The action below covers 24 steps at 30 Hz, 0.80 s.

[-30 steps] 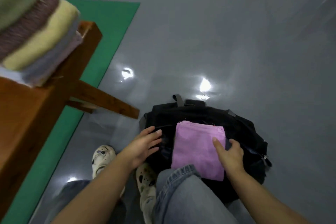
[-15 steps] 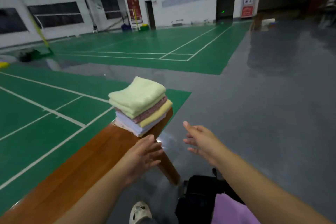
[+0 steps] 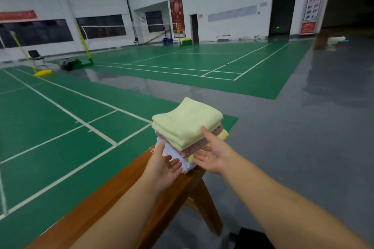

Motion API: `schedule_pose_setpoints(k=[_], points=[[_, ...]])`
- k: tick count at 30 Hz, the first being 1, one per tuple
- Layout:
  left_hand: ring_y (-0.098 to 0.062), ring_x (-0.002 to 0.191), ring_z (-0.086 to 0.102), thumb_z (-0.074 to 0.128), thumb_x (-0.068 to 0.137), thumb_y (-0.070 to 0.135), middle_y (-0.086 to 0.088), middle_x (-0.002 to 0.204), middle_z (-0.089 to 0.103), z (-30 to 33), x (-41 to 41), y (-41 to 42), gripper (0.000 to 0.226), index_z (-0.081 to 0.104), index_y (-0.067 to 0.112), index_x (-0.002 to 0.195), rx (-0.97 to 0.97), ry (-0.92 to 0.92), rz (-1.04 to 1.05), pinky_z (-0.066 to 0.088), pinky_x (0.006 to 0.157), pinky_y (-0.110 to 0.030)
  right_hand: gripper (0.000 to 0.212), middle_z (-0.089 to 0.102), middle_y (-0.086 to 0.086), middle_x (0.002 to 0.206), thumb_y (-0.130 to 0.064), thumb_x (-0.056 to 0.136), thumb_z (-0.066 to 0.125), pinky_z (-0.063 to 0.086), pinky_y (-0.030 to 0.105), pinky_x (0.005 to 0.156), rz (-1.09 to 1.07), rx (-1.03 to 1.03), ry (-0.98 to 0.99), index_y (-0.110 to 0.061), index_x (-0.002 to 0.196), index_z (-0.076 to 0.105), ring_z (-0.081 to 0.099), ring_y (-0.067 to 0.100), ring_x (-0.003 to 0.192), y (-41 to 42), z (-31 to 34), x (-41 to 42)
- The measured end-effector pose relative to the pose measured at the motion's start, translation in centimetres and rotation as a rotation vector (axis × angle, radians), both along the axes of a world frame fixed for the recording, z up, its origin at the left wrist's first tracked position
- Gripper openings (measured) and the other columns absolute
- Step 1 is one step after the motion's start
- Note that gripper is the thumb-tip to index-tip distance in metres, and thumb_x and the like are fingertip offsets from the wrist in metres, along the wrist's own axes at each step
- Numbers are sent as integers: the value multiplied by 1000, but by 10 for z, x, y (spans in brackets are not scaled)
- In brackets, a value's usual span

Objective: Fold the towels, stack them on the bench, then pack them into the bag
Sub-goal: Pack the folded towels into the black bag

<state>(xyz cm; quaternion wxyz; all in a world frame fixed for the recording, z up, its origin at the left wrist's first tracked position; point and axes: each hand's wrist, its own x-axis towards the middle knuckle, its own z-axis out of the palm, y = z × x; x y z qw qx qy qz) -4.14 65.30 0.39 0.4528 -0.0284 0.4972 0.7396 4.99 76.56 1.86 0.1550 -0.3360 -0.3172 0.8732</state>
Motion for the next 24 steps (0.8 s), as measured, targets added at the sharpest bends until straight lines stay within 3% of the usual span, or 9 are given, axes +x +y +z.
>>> schedule_pose_setpoints(k=[3,6,8,10,12,16,20,24], points=[[-36,125,48,58,87,54,-24,134,48,-7,-9,14,85,24,4,148,22,-11,5,37,110,-44,82,56,18,116,-47,77,71,33,45,110,-16,4,-41,-3,136,37,47,33,126,10,-9,-14],[-35,116,54,57,88,55,-23,120,55,-7,-16,19,78,35,-1,138,16,-20,-10,42,106,-45,78,53,14,102,-50,75,73,42,47,97,-61,19,-117,-9,131,36,53,35,112,14,-10,-23],[-33,109,57,56,89,56,-21,119,56,-2,-19,20,73,41,1,134,9,-7,-25,52,86,-42,70,57,13,97,-53,74,73,45,45,82,-65,38,-154,-11,120,43,59,31,90,13,-6,-29],[-30,104,58,55,89,57,-18,118,56,3,-21,21,69,44,4,132,1,20,-32,53,72,-38,63,62,11,90,-58,71,72,47,41,74,-40,78,-199,-10,105,49,61,27,79,12,0,-34],[-28,101,59,55,89,57,-16,113,56,6,-23,23,68,46,3,129,-3,42,-38,53,77,-36,61,63,9,85,-62,69,71,49,39,78,-28,136,-242,-11,94,51,62,24,79,12,5,-42],[-28,102,59,55,87,60,-18,112,58,8,-28,24,71,46,0,123,-11,20,-40,50,89,-38,78,63,8,99,-68,63,72,51,38,87,-45,155,-287,-11,111,51,61,26,91,11,15,-59],[-27,101,61,54,82,67,-17,110,60,3,-31,27,83,44,-2,127,7,-12,-61,50,91,-38,49,54,5,82,-49,77,72,43,28,63,-11,167,-302,-10,96,50,50,19,70,11,17,-63],[-31,92,65,57,80,68,-20,107,62,5,-34,35,79,52,2,125,92,-71,-26,56,63,-40,33,53,4,79,-34,81,71,37,25,57,-13,153,-258,-9,86,50,48,17,69,13,15,-61]])
